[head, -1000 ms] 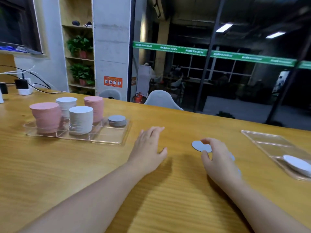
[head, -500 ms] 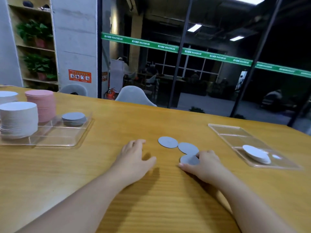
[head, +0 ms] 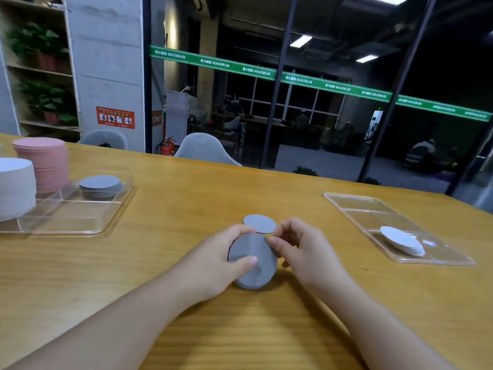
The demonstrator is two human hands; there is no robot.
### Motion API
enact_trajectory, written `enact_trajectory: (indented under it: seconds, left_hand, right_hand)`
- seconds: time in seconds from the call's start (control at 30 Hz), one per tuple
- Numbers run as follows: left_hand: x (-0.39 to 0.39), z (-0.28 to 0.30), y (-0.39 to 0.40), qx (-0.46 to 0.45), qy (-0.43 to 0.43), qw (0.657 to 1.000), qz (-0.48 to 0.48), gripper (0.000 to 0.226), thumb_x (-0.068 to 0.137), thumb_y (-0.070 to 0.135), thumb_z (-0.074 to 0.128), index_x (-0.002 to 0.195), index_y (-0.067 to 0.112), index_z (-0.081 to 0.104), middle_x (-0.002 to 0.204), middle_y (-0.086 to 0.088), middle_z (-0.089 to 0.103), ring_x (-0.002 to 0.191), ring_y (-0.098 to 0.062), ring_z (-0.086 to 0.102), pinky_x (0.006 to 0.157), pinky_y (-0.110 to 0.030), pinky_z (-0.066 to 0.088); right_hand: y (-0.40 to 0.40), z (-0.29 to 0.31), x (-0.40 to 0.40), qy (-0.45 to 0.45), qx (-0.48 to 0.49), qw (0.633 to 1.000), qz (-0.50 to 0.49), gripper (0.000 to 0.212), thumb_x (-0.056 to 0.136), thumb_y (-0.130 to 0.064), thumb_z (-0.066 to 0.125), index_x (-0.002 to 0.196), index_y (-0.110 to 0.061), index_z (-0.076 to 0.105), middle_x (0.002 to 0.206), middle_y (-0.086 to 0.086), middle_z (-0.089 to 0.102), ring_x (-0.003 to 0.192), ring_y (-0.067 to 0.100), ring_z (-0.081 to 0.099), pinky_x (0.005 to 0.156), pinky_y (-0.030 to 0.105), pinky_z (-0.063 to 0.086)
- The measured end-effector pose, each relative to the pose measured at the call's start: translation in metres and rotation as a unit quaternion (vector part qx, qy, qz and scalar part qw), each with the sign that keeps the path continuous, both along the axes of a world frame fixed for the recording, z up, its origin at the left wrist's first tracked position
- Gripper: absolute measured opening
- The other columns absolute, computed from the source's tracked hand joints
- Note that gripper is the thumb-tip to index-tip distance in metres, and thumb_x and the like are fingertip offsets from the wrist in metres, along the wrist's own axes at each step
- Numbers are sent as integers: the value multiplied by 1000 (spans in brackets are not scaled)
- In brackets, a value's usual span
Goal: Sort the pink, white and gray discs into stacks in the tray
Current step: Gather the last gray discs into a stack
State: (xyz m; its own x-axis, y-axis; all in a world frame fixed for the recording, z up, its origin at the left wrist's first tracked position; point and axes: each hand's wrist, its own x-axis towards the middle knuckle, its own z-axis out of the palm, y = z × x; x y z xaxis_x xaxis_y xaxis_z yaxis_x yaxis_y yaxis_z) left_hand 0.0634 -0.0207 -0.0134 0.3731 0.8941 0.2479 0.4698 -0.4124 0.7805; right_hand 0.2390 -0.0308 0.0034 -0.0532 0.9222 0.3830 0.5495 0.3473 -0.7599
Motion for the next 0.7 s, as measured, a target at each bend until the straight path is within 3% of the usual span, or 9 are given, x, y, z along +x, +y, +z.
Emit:
enact_trajectory:
  seconds: [0.1,0.2,0.27,0.33,0.47,0.6,0.7]
  left_hand:
    - [-1,2,2,27,-24,999,29,30,90,20,58,106,45,56,105,25,61,101,5,55,93,-26,45]
    - [-6,4,3,29,-46,997,60,31,91,17,56,101,46,57,103,21,61,100,-1,56,89,-26,46]
    - [-9,4,3,27,-57,995,76,31,92,17,56,97,47,57,99,19,63,95,-5,58,82,-27,48]
    - [-10,5,4,28,-63,994,90,29,92,18,55,96,46,57,94,17,63,86,-5,58,66,-25,48]
    - [-11,6,5,14,-82,990,111,26,93,19,53,95,44,56,91,13,61,60,-6,54,46,-17,42]
    - [-12,9,6,-3,-100,985,142,24,94,19,51,90,43,53,96,7,58,42,-13,56,46,-22,47]
    - [-15,10,11,-13,-123,977,173,23,95,19,49,88,41,50,99,6,56,39,-14,56,44,-22,44]
  right_hand:
    - [3,-8,-2,-34,19,999,3,11,88,-13,61,82,-21,57,77,-9,63,70,0,55,66,15,42]
    - [14,-15,9,-85,33,993,-79,6,91,-21,56,95,-25,57,96,-11,61,88,1,51,69,12,35]
    - [25,-19,20,-113,-3,980,-162,19,92,-24,53,110,-22,55,107,-8,55,108,9,43,77,16,30]
    - [35,-21,26,-142,-48,961,-232,32,91,-28,51,121,-18,49,119,-1,52,120,19,35,90,24,32]
    - [50,-20,26,-222,-110,927,-282,50,91,-43,45,134,-18,40,134,3,46,126,24,32,99,35,30]
    - [62,-19,24,-297,-111,917,-242,43,92,-50,38,119,-20,54,119,2,58,118,26,44,92,37,34]
    - [65,-20,27,-280,-101,926,-234,51,90,-54,44,132,-25,47,130,2,51,123,27,38,98,37,33]
